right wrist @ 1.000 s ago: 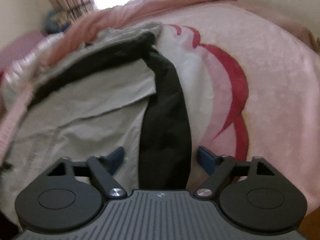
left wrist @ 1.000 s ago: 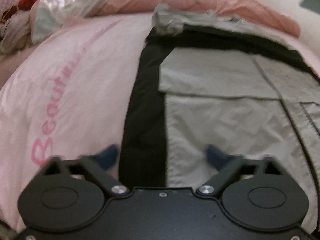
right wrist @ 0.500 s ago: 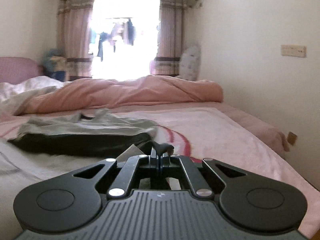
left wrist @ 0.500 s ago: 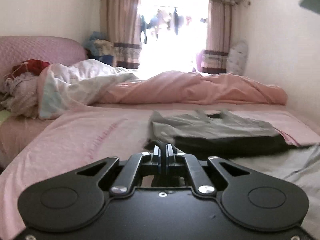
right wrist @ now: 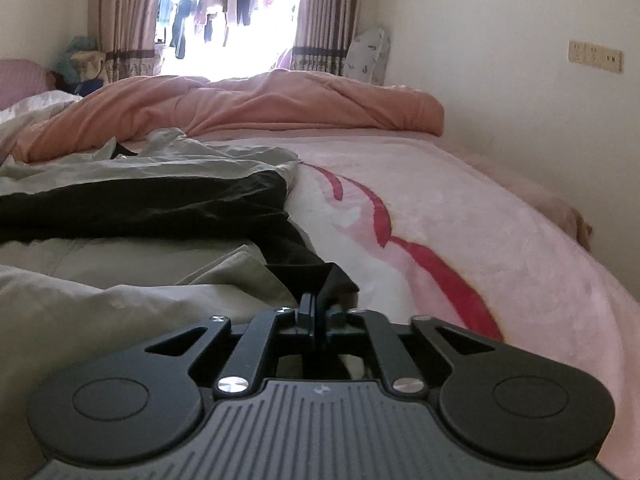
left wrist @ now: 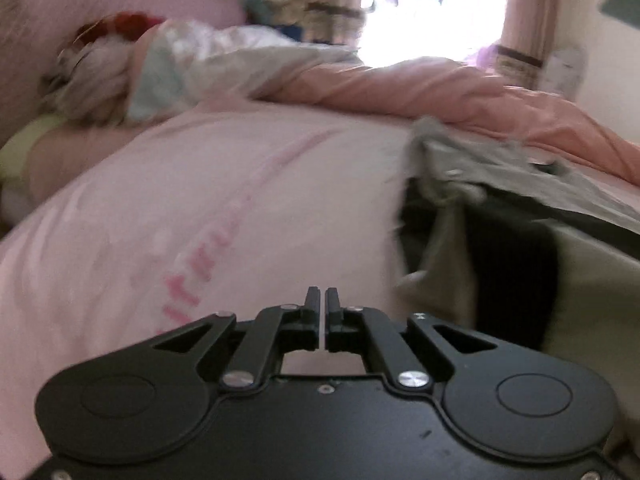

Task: Fold large clothes
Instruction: 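Grasp the black-trimmed hem of the coat with both grippers, then lift the hem with both grippers and fold it toward the collar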

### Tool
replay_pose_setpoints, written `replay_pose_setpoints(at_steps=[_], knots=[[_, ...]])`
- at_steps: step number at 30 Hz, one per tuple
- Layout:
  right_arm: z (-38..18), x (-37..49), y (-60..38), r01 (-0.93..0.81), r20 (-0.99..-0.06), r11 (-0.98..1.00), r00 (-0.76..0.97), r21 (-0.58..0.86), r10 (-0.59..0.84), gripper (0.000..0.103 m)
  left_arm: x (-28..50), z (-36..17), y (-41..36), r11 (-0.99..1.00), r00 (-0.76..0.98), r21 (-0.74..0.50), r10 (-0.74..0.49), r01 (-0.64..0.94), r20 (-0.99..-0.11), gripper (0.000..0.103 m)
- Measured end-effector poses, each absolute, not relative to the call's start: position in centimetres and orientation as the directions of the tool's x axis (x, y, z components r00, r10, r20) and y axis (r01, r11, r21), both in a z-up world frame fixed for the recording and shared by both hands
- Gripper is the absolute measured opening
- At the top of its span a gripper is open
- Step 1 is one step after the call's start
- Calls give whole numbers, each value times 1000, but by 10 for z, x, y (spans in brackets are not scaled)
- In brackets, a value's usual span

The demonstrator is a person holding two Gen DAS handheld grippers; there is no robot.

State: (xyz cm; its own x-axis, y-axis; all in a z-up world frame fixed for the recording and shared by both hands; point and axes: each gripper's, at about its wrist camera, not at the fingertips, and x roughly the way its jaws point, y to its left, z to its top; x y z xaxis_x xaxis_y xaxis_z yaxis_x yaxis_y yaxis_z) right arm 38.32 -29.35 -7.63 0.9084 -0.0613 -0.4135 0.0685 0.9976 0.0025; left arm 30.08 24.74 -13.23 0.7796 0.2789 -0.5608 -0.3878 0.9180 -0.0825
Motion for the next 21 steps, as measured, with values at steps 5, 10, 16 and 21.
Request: replay_pose_setpoints(at_steps=[5,10,16,21], knots=[[-69,386,-304,62,-430,998,901,11,-51,23,289,-127,206,966,812,-36,195,-256,-551,52],[-51,367,-334,51,-431,991,902,123,7,63,268,-137,186,977,793,-51,138,-208,-594,66],[-67,344,-366,23,-491,963,863,270,117,84,253,-135,181,973,779,-230,-133,-14,-612,94],[-80,348,-353,-45,-567,961,800,271,197,83,270,-156,154,991,731,-136,-94,2,-676,90]])
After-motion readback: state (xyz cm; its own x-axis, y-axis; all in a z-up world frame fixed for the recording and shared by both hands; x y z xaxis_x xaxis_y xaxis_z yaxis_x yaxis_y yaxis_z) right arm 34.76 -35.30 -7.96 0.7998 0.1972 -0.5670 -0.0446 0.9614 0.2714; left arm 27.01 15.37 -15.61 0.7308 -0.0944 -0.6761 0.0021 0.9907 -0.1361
